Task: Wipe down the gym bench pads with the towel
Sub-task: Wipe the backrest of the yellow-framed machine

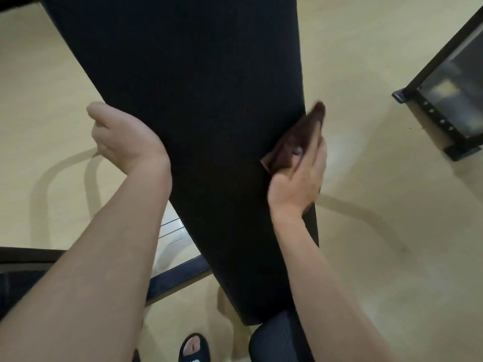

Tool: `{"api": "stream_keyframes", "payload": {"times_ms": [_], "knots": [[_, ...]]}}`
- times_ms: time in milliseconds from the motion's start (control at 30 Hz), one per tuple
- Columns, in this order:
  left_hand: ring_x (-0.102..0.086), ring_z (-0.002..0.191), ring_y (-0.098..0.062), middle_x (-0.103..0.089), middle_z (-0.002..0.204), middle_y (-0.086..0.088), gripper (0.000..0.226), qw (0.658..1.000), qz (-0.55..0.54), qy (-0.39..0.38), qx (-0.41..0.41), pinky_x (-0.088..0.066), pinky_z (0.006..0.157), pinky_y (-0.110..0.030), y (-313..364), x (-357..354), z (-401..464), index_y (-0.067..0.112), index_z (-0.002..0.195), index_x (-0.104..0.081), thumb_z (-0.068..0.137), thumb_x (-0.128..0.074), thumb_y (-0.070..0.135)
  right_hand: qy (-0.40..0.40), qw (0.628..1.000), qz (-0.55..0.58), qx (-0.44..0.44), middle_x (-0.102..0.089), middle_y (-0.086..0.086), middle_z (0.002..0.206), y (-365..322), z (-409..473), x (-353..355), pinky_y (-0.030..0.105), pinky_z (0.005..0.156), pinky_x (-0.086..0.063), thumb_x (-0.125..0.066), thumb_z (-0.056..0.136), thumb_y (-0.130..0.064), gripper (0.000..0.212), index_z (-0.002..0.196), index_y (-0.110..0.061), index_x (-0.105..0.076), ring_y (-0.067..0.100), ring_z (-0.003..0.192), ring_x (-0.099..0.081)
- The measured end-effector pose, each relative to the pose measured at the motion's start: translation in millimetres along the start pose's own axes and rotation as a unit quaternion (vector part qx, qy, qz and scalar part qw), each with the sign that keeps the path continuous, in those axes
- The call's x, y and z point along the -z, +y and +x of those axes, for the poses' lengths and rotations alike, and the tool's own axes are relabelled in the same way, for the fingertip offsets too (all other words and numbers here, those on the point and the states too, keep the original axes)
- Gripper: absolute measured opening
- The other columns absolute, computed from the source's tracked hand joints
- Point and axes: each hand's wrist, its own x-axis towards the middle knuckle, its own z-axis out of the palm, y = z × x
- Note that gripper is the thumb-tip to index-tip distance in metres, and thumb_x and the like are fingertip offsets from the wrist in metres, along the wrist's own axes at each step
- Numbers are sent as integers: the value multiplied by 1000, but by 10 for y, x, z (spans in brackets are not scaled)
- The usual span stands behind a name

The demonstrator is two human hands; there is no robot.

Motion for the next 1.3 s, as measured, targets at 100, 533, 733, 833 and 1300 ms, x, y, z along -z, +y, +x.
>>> {"api": "stream_keyframes", "payload": {"times_ms": [100,533,733,833,1300], "knots": [[-42,63,-9,-42,69,7,42,999,23,-39,-2,-39,61,-25,-16,42,-37,22,71,-42,108,-28,37,-9,982,35,-184,-65,-10,135,384,-136,205,44,111,-44,-24,102,-54,51,142,-44,-55,16,125,-60],[-40,64,-12,-40,66,8,40,998,48,-50,-11,-38,61,-30,-7,36,4,21,67,-35,106,-29,30,15,999,-17,37,-54,1,149,-361,214,-144,39,111,-42,-28,108,-38,53,158,-24,-42,22,134,-52],[-33,63,-11,-31,64,9,38,995,58,-83,0,-33,62,-29,18,105,12,20,70,-26,105,-28,35,7,992,-37,-117,-49,1,154,240,-259,76,52,122,-33,-28,106,-33,54,158,-25,-40,25,142,-45],[-63,96,-9,-68,98,12,50,986,84,-142,9,-49,95,-26,-22,225,94,23,94,-67,102,-27,52,111,981,-19,-156,-49,12,158,-411,-140,-207,45,123,-25,-38,107,-21,50,155,-13,-48,33,146,-43],[-37,149,-10,-41,162,10,66,928,199,-314,12,-26,118,-24,-113,681,27,26,159,-38,108,-13,59,-270,738,-201,584,-24,3,170,610,-1017,133,50,131,-8,-56,104,-32,58,159,-32,-37,26,163,-2]]}}
